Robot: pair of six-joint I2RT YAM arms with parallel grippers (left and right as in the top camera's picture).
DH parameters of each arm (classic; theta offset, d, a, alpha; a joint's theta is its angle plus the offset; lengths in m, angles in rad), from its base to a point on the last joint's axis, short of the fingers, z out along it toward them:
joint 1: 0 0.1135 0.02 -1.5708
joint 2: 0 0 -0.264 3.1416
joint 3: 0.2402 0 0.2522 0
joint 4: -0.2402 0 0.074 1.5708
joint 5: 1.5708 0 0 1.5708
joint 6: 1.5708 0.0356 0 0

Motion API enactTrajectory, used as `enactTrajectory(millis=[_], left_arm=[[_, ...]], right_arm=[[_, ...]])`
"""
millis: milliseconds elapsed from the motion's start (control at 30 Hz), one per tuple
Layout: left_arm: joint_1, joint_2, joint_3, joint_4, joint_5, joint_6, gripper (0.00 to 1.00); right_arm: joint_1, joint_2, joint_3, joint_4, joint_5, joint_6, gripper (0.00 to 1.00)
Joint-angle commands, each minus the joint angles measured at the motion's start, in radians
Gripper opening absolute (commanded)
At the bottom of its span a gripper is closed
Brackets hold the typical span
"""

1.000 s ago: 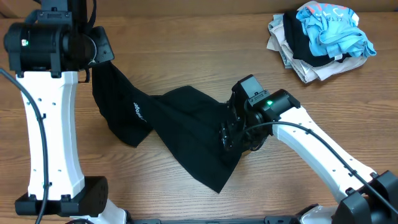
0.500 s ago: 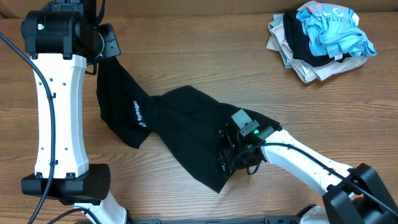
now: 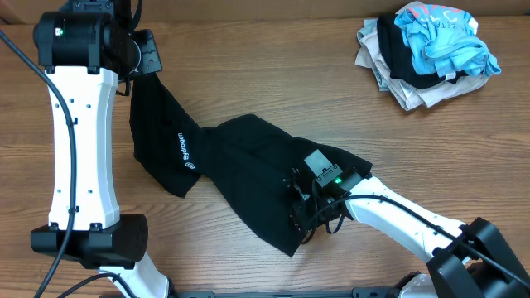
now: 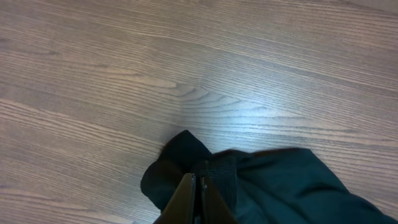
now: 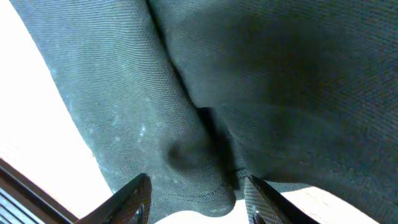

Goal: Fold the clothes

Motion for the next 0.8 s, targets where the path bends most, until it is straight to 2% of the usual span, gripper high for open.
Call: enactTrajectory(millis=[0, 167, 433, 500, 533, 567, 600, 767], left_arm=[[0.005, 0.009, 0.005, 0.010, 0.006, 0.020, 0.04], [0.004, 0.011, 0.005, 0.010, 0.007, 0.020, 0.04], [0.004, 0.026, 0.004, 0.013, 0.008, 0.020, 0.04], [0.004, 0.031, 0.004, 0.013, 0.008, 0.020, 0.04], [0.004, 0.031, 0.004, 0.013, 0.008, 0.020, 0.04], [0.005, 0.032, 0.004, 0.013, 0.008, 0.020, 0.04], [0.005, 0.032, 0.004, 0.013, 0.008, 0.020, 0.04], [0.005, 0.027, 0.005, 0.022, 0.027, 0.018, 0.04]], right_arm=[[0.006, -0.003, -0.006, 0.004, -0.019, -0.042, 0.53], [0.006, 0.027, -0.032, 0.039, -0.015, -0.057, 0.57], [0.006, 0.043, -0.034, 0.057, -0.023, -0.058, 0.53], [0.006, 0.043, -0.033, 0.058, -0.027, -0.064, 0.44], [0.006, 0.043, -0.033, 0.058, -0.032, -0.064, 0.34], [0.005, 0.043, -0.033, 0.057, -0.034, -0.064, 0.14], [0.005, 0.043, -0.031, 0.052, -0.039, -0.063, 0.05], [-0.015, 0.039, 0.129, -0.103, -0.044, -0.057, 0.04]])
